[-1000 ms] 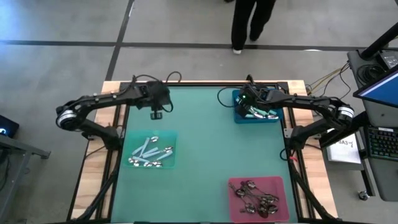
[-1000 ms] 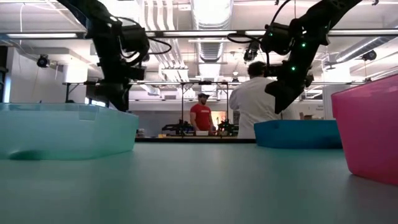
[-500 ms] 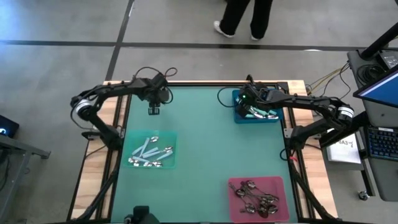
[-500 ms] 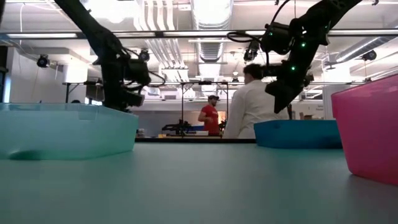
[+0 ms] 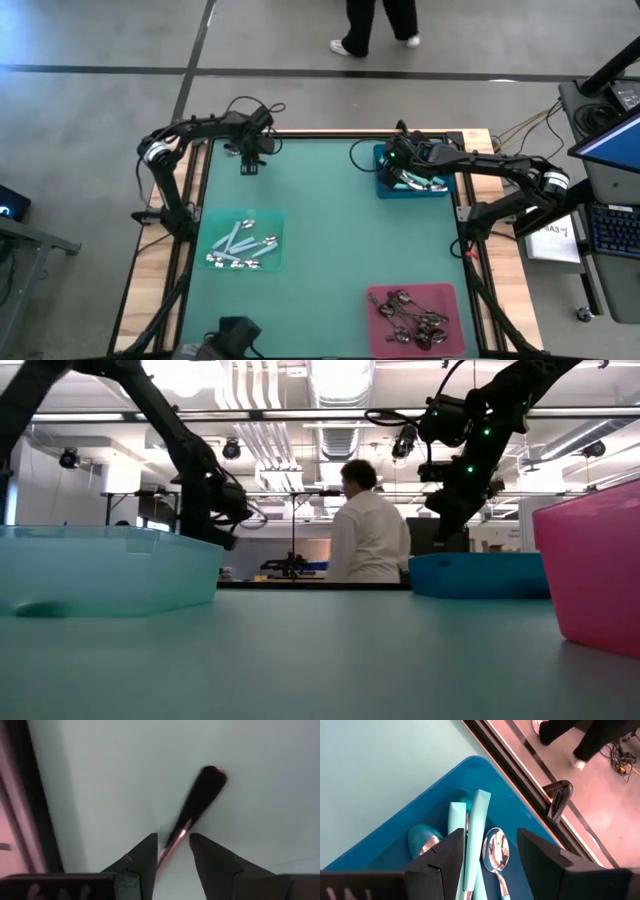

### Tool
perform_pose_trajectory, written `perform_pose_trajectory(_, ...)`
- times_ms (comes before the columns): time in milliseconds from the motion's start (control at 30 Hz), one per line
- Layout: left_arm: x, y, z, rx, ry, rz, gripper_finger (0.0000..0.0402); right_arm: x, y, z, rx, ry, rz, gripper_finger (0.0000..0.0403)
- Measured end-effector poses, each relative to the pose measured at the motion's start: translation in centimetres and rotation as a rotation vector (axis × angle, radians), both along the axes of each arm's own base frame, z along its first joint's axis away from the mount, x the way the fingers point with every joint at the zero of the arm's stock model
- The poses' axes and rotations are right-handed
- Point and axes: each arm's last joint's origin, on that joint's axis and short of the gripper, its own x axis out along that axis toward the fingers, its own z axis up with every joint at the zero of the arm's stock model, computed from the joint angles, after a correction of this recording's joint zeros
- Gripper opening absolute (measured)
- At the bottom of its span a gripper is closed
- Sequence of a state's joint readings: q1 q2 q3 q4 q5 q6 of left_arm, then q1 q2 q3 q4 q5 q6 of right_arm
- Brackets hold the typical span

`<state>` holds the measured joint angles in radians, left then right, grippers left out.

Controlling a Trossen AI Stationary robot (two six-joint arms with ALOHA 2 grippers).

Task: Sort silverware by color (type)
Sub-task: Put the black spoon into the red bin

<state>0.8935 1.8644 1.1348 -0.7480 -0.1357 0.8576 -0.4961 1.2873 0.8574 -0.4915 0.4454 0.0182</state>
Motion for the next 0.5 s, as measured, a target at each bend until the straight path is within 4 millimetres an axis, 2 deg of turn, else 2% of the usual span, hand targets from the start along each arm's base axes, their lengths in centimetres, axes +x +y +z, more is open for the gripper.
perform_pose_trajectory(233, 0.0, 1.5, -1.5, -0.101, 0.047, 0.029, 0.0097, 0.0, 0.0, 0.0, -0.004, 0.011, 0.015, 0.0173)
perform_pose_trajectory(500, 0.0, 2.2, -1.9, -0.144, 0.037, 0.134, 0.001, 0.0, 0.0, 0.0, -0.004, 0.012, 0.014, 0.0173)
